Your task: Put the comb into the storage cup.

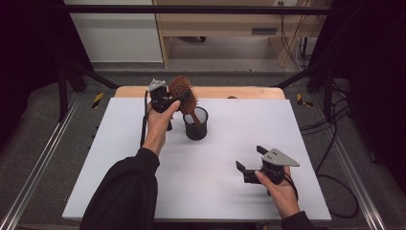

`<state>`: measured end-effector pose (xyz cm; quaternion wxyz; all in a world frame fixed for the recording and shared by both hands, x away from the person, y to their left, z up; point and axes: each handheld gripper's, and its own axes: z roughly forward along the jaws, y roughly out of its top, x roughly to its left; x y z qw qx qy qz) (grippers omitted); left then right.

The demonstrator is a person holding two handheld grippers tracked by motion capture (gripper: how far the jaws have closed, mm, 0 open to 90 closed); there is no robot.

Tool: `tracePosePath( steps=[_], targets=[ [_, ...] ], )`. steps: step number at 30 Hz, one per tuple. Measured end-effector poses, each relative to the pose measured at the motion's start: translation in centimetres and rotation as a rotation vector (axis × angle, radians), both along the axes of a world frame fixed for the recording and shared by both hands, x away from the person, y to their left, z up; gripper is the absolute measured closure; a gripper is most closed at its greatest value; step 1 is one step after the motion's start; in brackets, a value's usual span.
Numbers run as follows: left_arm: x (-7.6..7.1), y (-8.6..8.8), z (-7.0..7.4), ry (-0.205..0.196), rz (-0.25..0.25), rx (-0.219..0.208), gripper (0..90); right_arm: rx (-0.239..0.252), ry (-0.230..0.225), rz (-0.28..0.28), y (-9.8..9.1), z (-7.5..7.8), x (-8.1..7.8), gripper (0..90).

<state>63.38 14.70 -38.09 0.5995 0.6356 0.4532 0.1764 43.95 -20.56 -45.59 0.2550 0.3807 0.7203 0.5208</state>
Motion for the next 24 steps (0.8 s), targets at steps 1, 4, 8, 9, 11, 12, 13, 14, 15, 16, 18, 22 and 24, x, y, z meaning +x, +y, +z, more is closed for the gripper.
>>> tracePosePath(
  steps=[1, 4, 8, 9, 11, 12, 13, 14, 15, 16, 18, 22, 24],
  targets=[
    [0.00, 0.01, -0.01, 0.001, 0.002, 0.002, 39.7, 0.001, 0.000, 0.001, 0.00, 0.01, 0.00, 3.8],
    [-0.02, 0.12, -0.02, 0.001, 0.000, 0.004, 39.3, 0.001, 0.000, 0.001, 0.01, 0.00, 0.02, 3.8],
    [-0.03, 0.39, 0.02, -0.003, 0.011, 0.015, 37.2, 0.000, 0.001, 0.002, 0.05, -0.01, 0.02, 3.8],
    [-0.02, 0.47, 0.02, -0.004, 0.010, 0.017, 36.7, 0.000, 0.001, 0.002, 0.04, -0.01, 0.02, 3.8],
    [-0.04, 0.54, 0.02, -0.008, 0.012, 0.026, 35.7, 0.000, 0.001, 0.002, 0.05, -0.01, 0.02, 3.8],
    [-0.05, 0.57, 0.03, -0.010, 0.015, 0.029, 34.9, 0.000, 0.000, 0.003, 0.05, 0.00, 0.02, 3.8],
    [-0.04, 0.61, 0.04, -0.010, 0.019, 0.030, 34.0, 0.000, -0.001, 0.002, 0.05, 0.01, 0.02, 3.8],
    [-0.05, 0.66, 0.05, -0.011, 0.023, 0.029, 33.3, 0.000, -0.001, 0.003, 0.05, 0.01, 0.03, 3.8],
    [-0.04, 0.69, 0.06, -0.013, 0.024, 0.030, 32.9, 0.000, 0.000, 0.002, 0.07, 0.00, 0.03, 3.8],
    [-0.06, 0.68, 0.07, -0.015, 0.028, 0.033, 32.4, -0.001, 0.000, 0.002, 0.07, -0.01, 0.03, 3.8],
    [-0.07, 0.64, 0.09, -0.021, 0.032, 0.040, 31.0, 0.001, 0.000, 0.002, 0.08, 0.00, 0.02, 3.8],
    [-0.07, 0.61, 0.06, -0.018, 0.037, 0.042, 28.1, 0.000, 0.000, 0.003, 0.04, 0.00, 0.04, 3.8],
    [-0.09, 0.57, 0.06, -0.011, 0.040, 0.046, 26.3, 0.001, -0.001, 0.002, 0.04, 0.02, 0.02, 3.8]
  ],
)
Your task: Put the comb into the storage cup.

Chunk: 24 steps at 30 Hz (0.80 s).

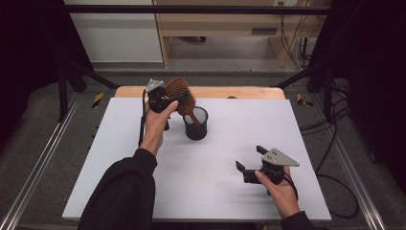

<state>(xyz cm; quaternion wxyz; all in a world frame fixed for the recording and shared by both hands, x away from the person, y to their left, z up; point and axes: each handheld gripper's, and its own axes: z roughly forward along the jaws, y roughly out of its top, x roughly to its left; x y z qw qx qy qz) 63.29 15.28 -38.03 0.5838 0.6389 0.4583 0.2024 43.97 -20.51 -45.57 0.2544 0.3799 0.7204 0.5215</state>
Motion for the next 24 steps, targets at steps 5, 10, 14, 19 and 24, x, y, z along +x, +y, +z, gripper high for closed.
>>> tracePosePath(
  steps=[5, 10, 14, 19, 24],
  targets=[
    [-0.03, -0.13, 0.00, 0.010, 0.014, 0.007, 17.4, -0.001, 0.000, 0.000, 0.00, 0.00, 0.00, 3.8],
    [-0.01, -0.09, -0.05, 0.013, 0.023, 0.001, 12.9, 0.000, 0.001, 0.001, 0.00, 0.00, 0.02, 3.8],
    [-0.05, -0.07, -0.04, 0.006, 0.034, -0.002, 9.5, 0.005, 0.001, 0.002, 0.03, 0.03, 0.00, 3.8],
    [-0.07, -0.11, -0.01, -0.005, 0.038, -0.003, 6.8, 0.003, 0.002, 0.002, 0.02, 0.01, 0.01, 3.8],
    [-0.18, -0.30, 0.04, -0.018, 0.035, 0.007, 4.8, 0.003, 0.003, 0.005, 0.06, 0.00, 0.01, 3.8]
  ],
)
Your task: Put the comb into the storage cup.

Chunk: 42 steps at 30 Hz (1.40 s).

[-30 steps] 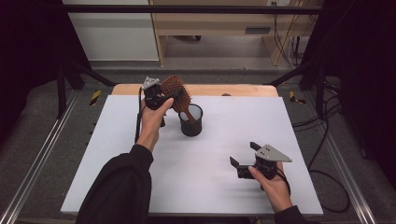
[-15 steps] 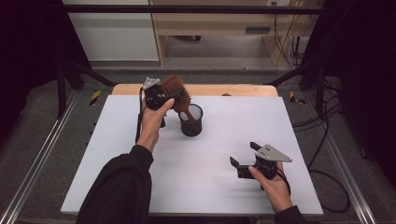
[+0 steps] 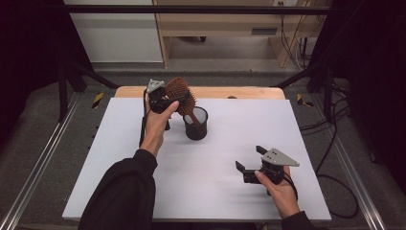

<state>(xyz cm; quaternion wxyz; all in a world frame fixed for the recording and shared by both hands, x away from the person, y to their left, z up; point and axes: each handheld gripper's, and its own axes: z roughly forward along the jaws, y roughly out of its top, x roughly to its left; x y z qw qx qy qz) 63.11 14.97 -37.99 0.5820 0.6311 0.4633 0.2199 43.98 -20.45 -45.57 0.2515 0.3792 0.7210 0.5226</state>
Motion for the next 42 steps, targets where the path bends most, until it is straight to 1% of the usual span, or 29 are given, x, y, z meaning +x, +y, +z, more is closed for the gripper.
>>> tracePosePath(
  steps=[6, 21, 24, 31, 42],
  targets=[
    [-0.02, -0.01, -0.08, -0.001, 0.009, 0.001, 3.9, 0.000, 0.003, 0.002, 0.02, -0.01, -0.01, 3.8],
    [-0.07, -0.27, -0.09, -0.007, -0.007, -0.011, 3.0, -0.002, 0.005, 0.004, 0.03, -0.02, 0.00, 3.7],
    [-0.10, -0.36, -0.09, -0.006, -0.010, -0.007, 3.0, -0.005, 0.005, 0.005, 0.06, -0.03, 0.00, 3.7],
    [-0.16, -0.49, -0.09, -0.007, -0.009, -0.010, 2.7, -0.006, 0.004, 0.007, 0.10, -0.03, -0.02, 3.8],
    [-0.27, -0.42, -0.40, 0.005, -0.007, -0.014, 2.8, -0.006, 0.005, 0.012, 0.16, -0.05, 0.00, 4.0]
  ],
)
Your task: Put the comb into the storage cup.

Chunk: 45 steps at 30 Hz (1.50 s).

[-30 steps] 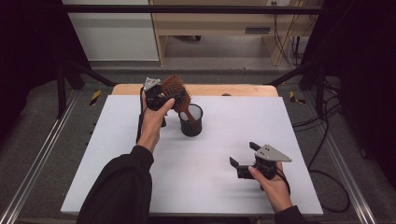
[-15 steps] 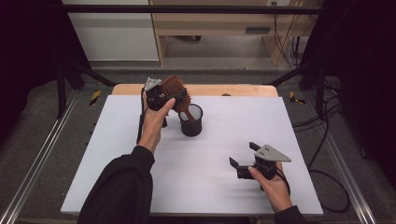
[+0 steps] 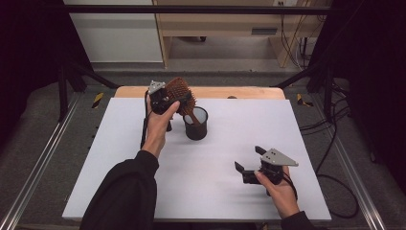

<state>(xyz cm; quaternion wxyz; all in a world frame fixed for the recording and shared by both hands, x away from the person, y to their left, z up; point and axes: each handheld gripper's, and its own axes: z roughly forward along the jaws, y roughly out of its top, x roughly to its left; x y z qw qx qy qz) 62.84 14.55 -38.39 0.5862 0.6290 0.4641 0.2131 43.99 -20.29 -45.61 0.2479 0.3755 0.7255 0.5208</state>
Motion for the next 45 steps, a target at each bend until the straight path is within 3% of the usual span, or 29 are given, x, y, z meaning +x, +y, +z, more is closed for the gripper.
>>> tracePosePath(
  steps=[34, 45],
  targets=[
    [-1.1, 0.0, -0.8, -0.003, -0.002, 0.023, 2.8, 0.000, 0.005, 0.008, 0.1, 0.0, 0.0, 3.9],
    [-1.5, 0.3, -0.5, -0.005, 0.006, 0.052, 2.9, 0.003, 0.005, 0.014, 0.2, 0.0, 0.0, 3.9]
  ],
)
